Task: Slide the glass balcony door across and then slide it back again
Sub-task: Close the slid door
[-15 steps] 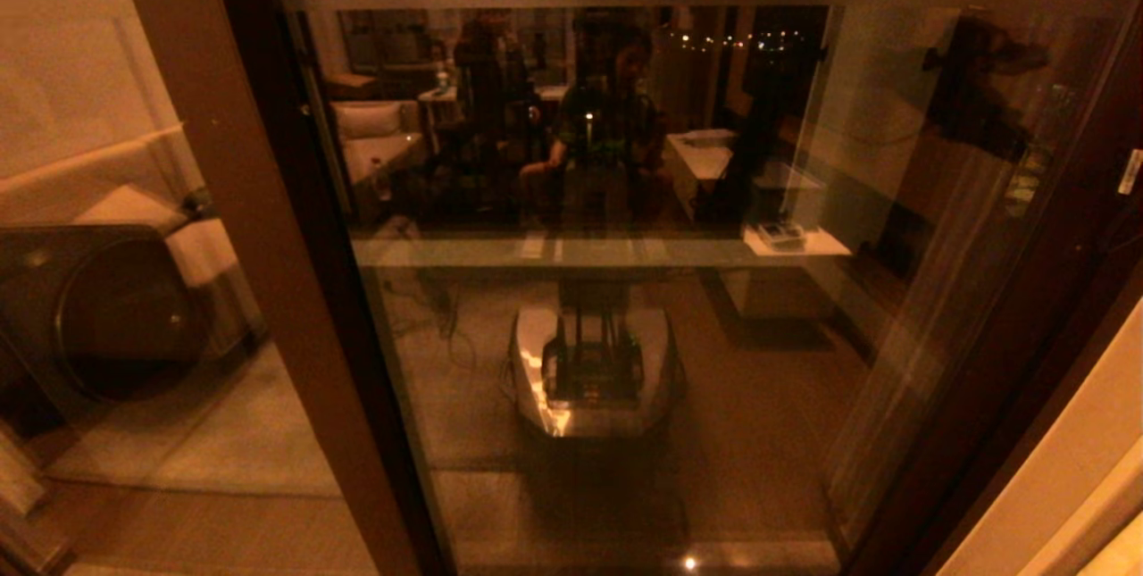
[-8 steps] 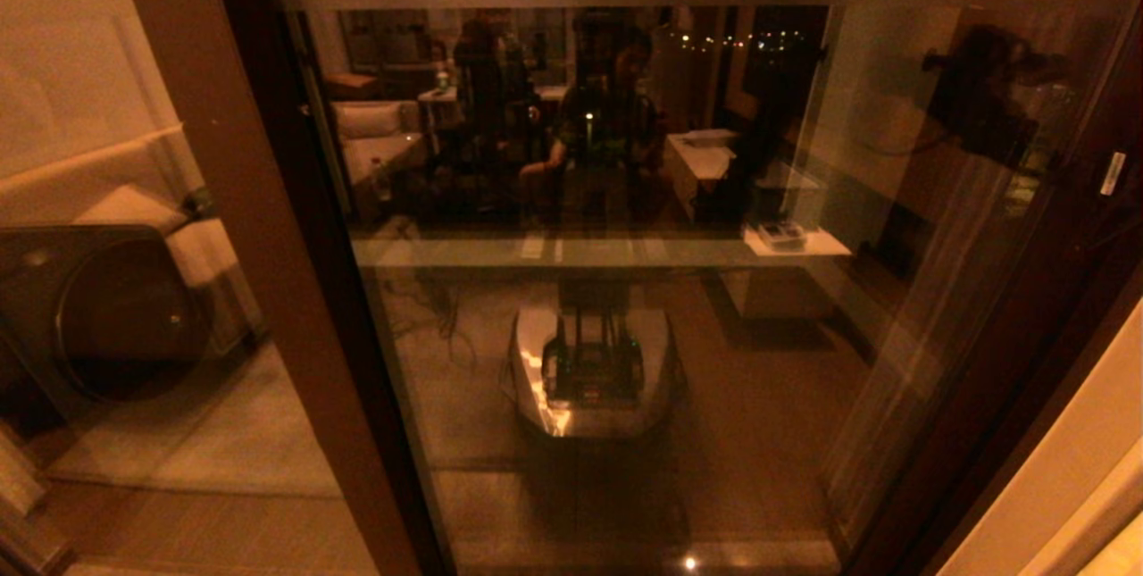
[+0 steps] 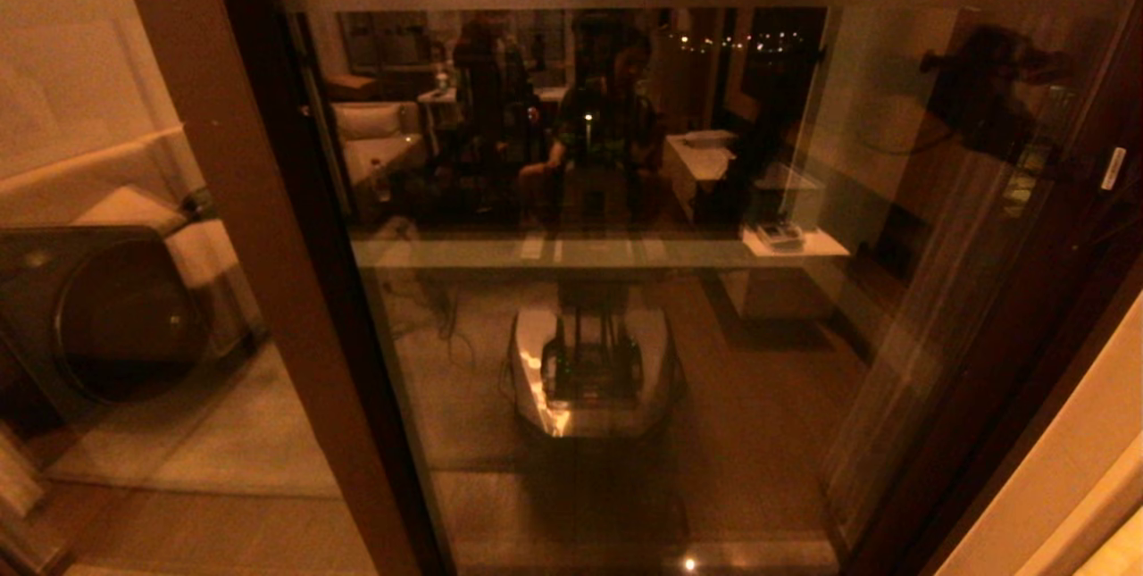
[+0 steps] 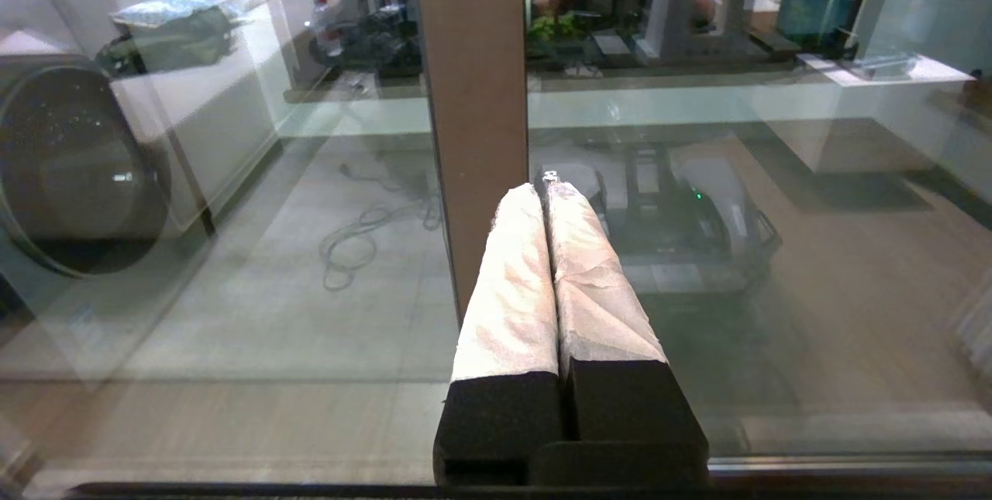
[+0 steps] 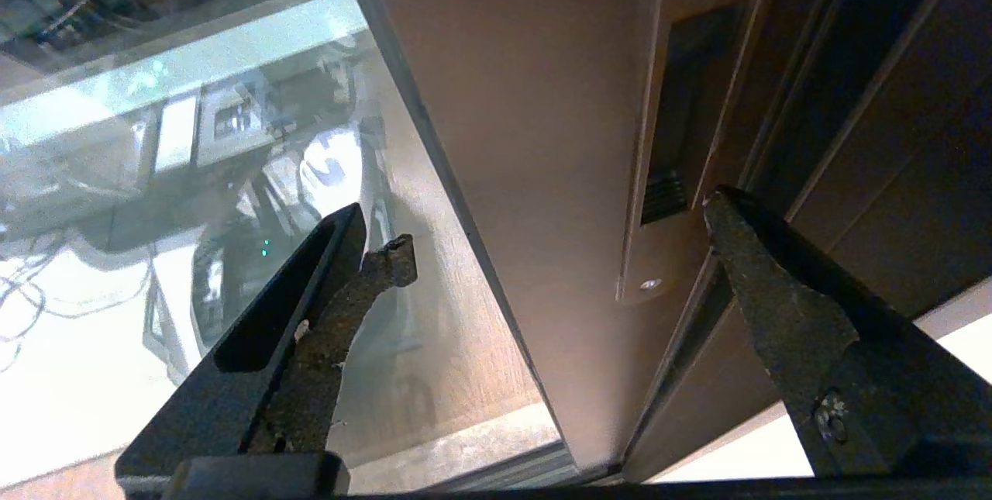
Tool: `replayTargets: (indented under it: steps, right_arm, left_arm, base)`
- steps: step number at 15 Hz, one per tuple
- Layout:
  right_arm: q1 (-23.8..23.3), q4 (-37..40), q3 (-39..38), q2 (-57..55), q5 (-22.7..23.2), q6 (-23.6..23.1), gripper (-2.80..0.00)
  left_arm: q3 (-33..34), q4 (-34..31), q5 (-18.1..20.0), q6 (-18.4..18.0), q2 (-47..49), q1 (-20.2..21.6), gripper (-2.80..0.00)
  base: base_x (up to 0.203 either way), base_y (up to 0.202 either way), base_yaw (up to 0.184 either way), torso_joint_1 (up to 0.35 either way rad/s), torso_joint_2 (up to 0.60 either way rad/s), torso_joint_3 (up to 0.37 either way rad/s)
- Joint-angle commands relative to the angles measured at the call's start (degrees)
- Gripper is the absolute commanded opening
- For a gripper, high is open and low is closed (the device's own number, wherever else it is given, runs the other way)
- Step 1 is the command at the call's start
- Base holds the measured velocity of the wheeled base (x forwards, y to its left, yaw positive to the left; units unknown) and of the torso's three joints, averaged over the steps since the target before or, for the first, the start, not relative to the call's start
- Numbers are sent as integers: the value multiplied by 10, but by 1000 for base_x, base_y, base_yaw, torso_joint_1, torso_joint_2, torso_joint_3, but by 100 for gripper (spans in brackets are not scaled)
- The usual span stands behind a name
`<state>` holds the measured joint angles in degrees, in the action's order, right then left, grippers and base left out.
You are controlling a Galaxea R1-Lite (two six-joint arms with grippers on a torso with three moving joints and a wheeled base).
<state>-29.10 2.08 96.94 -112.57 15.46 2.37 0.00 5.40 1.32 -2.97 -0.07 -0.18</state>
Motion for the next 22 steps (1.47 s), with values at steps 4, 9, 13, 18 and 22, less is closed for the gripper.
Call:
replayTargets:
  steps: [4, 9, 13, 18, 22]
  right_arm:
    - [5, -2, 4, -4, 15, 2, 0]
    - [15, -2, 4, -5, 31, 3, 0]
    - [13, -2, -12, 5, 33, 5, 0]
    - [8, -2, -12, 7, 9, 6, 0]
    - [8, -3, -9, 4, 9, 6, 0]
  left_arm:
    - [20, 0, 0, 0, 1, 0, -280]
    - [19, 0, 0, 0, 1, 0, -280]
    - [20, 0, 0, 0, 1, 0, -280]
    - [19, 0, 0, 0, 1, 0, -280]
    - [19, 0, 0, 0, 1, 0, -280]
  base:
    - [0, 0, 0, 0, 0, 0]
    - [0, 0, 0, 0, 0, 0]
    - [0, 0, 0, 0, 0, 0]
    - [0, 0, 0, 0, 0, 0]
    - [0, 0, 0, 0, 0, 0]
